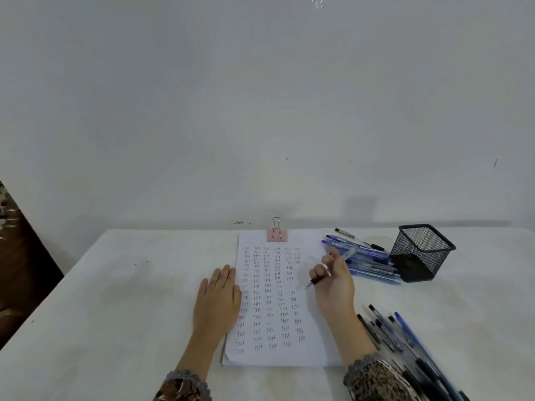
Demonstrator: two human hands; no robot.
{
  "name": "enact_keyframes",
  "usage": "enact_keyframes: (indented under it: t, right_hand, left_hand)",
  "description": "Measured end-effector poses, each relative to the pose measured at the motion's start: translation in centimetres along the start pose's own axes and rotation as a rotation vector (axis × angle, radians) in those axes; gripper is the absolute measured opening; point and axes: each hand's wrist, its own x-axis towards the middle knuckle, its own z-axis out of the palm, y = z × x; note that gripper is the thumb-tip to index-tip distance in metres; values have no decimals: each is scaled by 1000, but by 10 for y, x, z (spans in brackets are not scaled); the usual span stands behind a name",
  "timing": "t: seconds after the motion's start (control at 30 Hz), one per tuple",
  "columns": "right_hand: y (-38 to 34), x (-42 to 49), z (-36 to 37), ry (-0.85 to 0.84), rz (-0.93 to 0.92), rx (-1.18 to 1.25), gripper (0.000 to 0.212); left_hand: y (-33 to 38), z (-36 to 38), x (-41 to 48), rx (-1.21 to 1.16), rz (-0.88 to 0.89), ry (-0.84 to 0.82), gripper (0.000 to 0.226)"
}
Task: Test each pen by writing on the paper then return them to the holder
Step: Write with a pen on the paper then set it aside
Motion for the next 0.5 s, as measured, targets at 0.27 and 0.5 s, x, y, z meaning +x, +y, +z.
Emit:
enact_keyframes:
  t: [0.27,0.5]
  right_hand:
    - [-12,-34,-15,153,-116,-108,28]
    - [-76,-51,-49,245,-260,-1519,22]
  left_hand:
    - [3,-5,-4,3,-12,-22,51]
    - [3,-5,-9,7,-1,-11,50]
